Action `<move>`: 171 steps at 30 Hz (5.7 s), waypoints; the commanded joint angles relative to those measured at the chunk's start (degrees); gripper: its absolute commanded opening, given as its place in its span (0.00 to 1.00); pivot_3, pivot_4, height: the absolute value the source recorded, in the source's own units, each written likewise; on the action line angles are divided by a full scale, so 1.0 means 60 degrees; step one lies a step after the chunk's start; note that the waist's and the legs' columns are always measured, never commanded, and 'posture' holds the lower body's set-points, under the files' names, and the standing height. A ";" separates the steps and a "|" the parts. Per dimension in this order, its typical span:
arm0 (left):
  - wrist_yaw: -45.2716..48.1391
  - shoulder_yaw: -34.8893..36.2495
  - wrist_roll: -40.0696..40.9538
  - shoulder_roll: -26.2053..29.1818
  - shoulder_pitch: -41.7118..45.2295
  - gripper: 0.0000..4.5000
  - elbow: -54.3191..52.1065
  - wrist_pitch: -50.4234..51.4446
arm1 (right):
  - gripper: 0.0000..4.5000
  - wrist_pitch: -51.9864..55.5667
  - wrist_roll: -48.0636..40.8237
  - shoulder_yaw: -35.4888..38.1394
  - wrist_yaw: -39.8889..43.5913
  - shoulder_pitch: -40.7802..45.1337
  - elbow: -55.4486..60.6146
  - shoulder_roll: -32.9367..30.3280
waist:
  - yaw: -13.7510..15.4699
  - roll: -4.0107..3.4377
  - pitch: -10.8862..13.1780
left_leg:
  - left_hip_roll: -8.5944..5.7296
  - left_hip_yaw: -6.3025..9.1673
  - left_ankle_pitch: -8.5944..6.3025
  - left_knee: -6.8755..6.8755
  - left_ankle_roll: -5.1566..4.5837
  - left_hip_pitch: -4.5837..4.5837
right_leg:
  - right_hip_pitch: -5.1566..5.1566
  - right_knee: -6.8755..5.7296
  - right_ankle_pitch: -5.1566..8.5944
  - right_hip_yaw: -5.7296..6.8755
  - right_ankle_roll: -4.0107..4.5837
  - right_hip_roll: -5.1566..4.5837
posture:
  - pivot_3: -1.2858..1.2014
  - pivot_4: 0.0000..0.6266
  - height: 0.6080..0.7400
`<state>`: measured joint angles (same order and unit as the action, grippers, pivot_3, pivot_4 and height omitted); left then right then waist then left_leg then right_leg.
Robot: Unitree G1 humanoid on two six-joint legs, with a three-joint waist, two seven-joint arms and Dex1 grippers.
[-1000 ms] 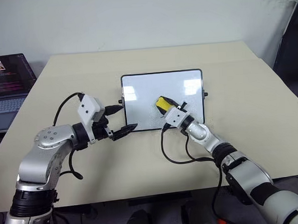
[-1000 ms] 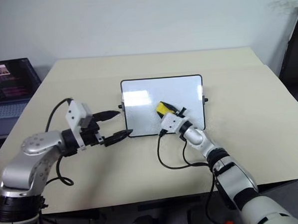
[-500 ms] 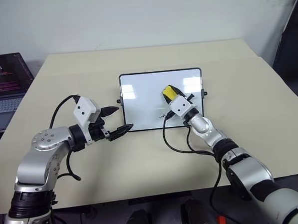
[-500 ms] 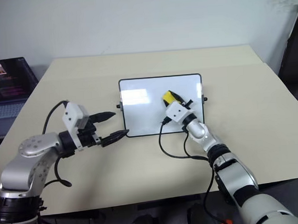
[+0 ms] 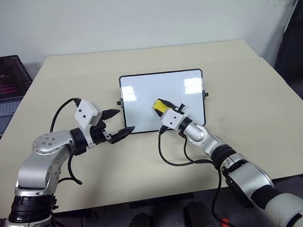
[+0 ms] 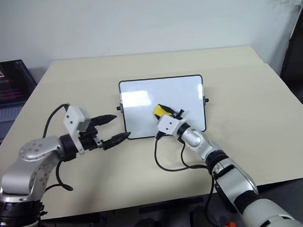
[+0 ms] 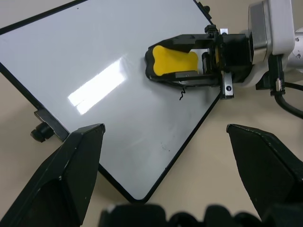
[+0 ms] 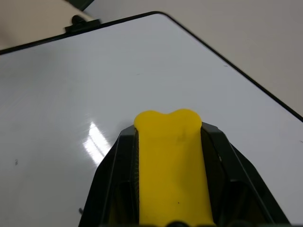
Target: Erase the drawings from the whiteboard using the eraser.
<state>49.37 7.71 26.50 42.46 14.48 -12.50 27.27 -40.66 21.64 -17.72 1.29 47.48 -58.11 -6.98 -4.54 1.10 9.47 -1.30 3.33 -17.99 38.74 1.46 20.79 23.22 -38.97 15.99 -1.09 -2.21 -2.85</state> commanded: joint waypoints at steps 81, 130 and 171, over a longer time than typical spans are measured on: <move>0.0751 -0.0066 -0.0272 0.0165 -0.0285 1.00 0.0348 -0.0302 | 0.30 0.0122 0.1859 -0.1837 -0.0256 0.0256 -0.1737 0.0363 | -0.0049 0.0025 -0.0012 | 0.0001 -0.0023 0.0025 -0.0109 0.0021 -0.0122 | -0.0049 -0.0008 0.0003 -0.0006 0.0029 0.0000 | 0.52 0.24 1.00; 0.2223 -0.3632 -0.1300 -0.1557 0.3617 1.00 0.1027 -0.0494 | 0.29 1.0707 -0.3152 0.4517 0.1363 -0.6902 1.3287 -0.1577 | 0.0514 0.0024 0.0023 | -0.0020 0.0085 0.0043 -0.0117 0.0046 0.0095 | 0.0020 0.0156 0.0015 0.0066 0.0007 -0.0009 | 0.52 0.24 1.00; 0.2135 -0.4621 -0.2199 -0.3200 0.4435 1.00 0.1694 -0.0411 | 0.99 1.1609 -0.5148 0.5590 0.2122 -0.4355 0.9197 -0.2546 | 0.0455 0.0020 0.0020 | -0.0007 0.0022 0.0044 -0.0101 0.0041 0.0034 | 0.0000 0.0093 0.0014 0.0018 0.0005 0.0038 | 0.52 0.24 1.00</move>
<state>63.08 -21.95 13.66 22.95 41.02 -0.18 25.53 31.42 -8.21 13.83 14.45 20.00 -4.06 -21.64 -1.81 1.22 9.59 -1.35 3.42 -17.73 38.14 1.70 20.98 23.24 -38.47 16.08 -0.99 -2.18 -2.63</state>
